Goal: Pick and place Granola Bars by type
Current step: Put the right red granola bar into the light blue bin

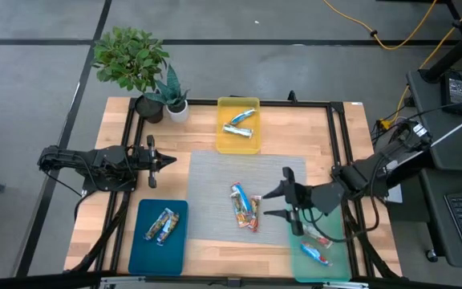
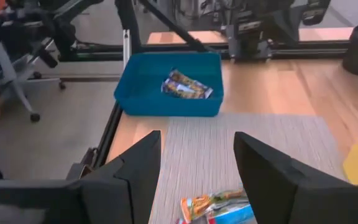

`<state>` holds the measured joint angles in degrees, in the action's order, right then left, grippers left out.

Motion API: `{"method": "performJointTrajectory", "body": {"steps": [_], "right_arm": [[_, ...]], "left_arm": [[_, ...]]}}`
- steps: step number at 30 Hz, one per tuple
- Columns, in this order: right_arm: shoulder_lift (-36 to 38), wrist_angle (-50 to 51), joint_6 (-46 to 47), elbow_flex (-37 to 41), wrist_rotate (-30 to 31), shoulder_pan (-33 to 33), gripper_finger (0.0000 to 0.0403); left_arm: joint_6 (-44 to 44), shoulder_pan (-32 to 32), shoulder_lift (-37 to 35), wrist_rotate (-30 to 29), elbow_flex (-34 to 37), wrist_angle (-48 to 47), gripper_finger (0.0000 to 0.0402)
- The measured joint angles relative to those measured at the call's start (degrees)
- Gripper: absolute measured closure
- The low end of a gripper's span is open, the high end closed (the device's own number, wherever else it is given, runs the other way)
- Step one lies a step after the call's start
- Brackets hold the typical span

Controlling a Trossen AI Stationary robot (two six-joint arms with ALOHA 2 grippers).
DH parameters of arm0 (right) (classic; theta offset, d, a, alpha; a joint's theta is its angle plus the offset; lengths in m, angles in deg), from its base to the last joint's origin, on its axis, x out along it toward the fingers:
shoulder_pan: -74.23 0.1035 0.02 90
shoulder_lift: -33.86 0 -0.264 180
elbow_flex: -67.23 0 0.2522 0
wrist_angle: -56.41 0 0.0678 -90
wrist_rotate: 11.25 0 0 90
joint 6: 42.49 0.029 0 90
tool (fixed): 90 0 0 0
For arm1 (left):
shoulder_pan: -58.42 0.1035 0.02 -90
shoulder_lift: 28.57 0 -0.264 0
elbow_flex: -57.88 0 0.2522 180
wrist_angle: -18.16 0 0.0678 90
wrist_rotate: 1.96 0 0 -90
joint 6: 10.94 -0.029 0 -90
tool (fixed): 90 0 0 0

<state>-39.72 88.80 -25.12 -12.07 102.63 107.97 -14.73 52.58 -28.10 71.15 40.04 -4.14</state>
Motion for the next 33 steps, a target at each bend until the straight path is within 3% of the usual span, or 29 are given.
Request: {"method": "performJointTrajectory", "body": {"steps": [6, 14, 21, 25, 33], "right_arm": [[0.0, -0.9, -0.1, 0.0, -3.5, -1.8, 0.0198], [-1.1, 0.2, -5.0, 0.0, -13.4, -5.9, 0.0198], [-4.1, 7.7, -10.9, 0.0, -22.0, -9.3, 0.0198], [-5.1, 13.0, -18.6, 0.0, -22.5, -9.8, 0.0198], [-7.7, 14.0, -28.1, 0.0, -21.8, -10.4, 0.0198]], "left_arm": [[0.0, 0.0, 0.0, 0.0, 0.0, 0.0, 0.0393], [0.0, 0.0, 0.0, 0.0, 0.0, 0.0, 0.0398], [0.0, 0.0, 0.0, 0.0, 0.0, 0.0, 0.0393], [0.0, 0.0, 0.0, 0.0, 0.0, 0.0, 0.0396], [0.0, 0.0, 0.0, 0.0, 0.0, 0.0, 0.0394]]}}
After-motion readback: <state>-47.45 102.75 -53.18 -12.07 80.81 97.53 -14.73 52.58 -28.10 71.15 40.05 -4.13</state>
